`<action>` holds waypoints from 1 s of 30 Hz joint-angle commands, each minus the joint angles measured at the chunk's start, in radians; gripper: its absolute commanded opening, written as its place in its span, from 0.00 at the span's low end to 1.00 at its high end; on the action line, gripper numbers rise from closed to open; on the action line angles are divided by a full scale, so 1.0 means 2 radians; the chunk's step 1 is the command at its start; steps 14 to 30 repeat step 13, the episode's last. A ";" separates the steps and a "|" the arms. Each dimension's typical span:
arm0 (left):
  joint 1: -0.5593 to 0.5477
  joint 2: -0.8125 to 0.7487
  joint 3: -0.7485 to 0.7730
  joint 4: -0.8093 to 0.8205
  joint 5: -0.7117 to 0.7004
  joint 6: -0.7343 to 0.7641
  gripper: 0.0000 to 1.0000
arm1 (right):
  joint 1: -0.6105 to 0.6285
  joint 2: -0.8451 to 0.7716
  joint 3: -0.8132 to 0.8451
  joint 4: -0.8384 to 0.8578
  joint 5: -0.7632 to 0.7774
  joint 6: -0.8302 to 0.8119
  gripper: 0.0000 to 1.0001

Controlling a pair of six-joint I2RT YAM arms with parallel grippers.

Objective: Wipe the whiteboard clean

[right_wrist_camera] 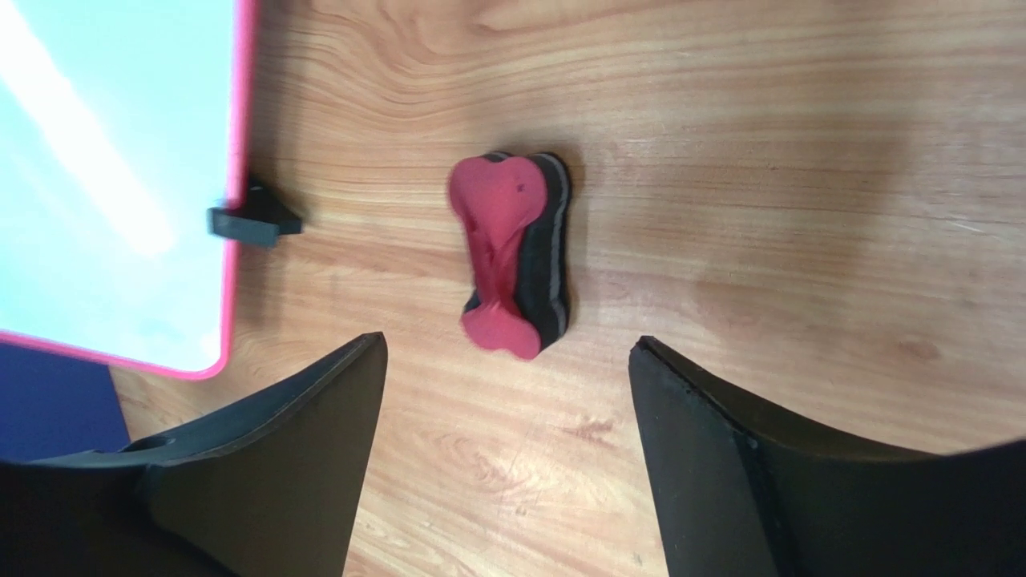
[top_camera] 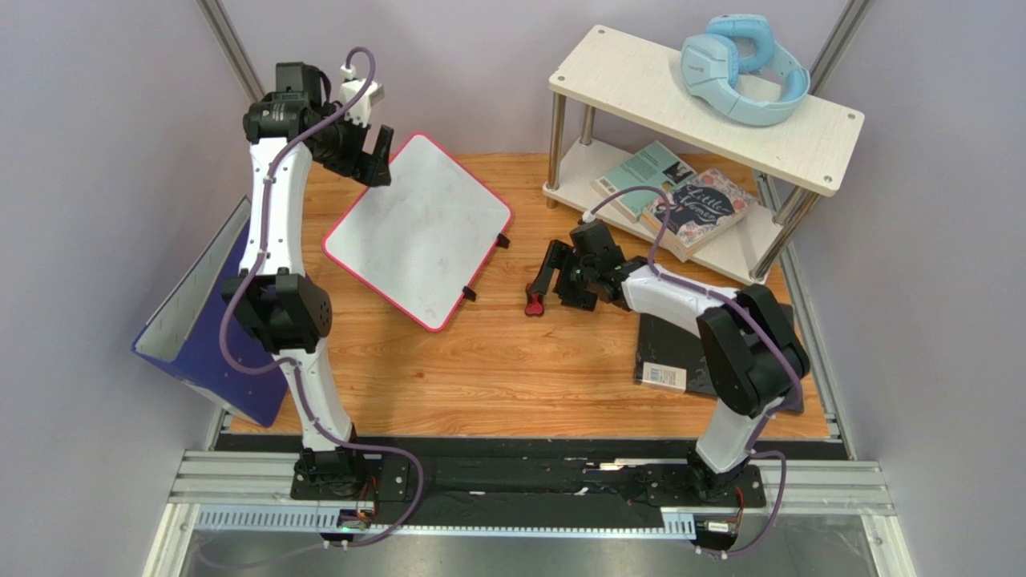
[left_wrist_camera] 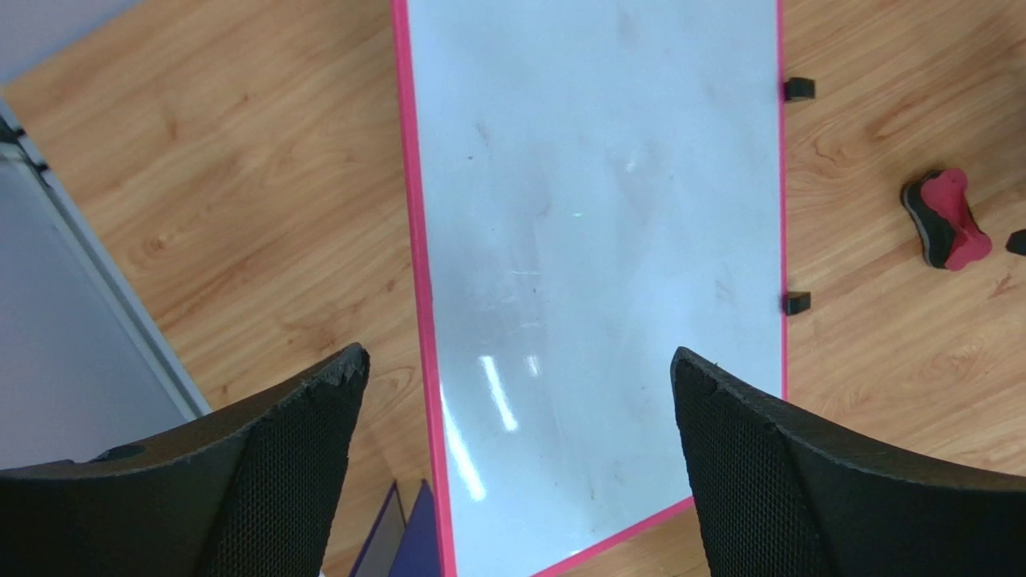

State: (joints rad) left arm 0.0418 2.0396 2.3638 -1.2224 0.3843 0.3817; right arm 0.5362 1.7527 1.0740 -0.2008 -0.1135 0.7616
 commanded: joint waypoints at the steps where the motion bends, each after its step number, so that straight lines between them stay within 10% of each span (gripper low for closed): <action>1: -0.019 -0.054 -0.002 -0.010 0.002 0.027 0.99 | 0.003 -0.080 -0.012 -0.004 0.030 -0.033 0.82; 4: -0.045 -0.079 -0.034 -0.014 -0.023 0.036 0.99 | 0.006 -0.144 -0.022 -0.027 0.054 -0.068 1.00; 13: -0.048 -0.189 -0.158 0.054 -0.007 0.027 0.99 | 0.008 -0.358 -0.056 -0.114 0.179 -0.146 1.00; 30: -0.048 -0.189 -0.158 0.054 -0.007 0.027 0.99 | 0.008 -0.358 -0.056 -0.114 0.179 -0.146 1.00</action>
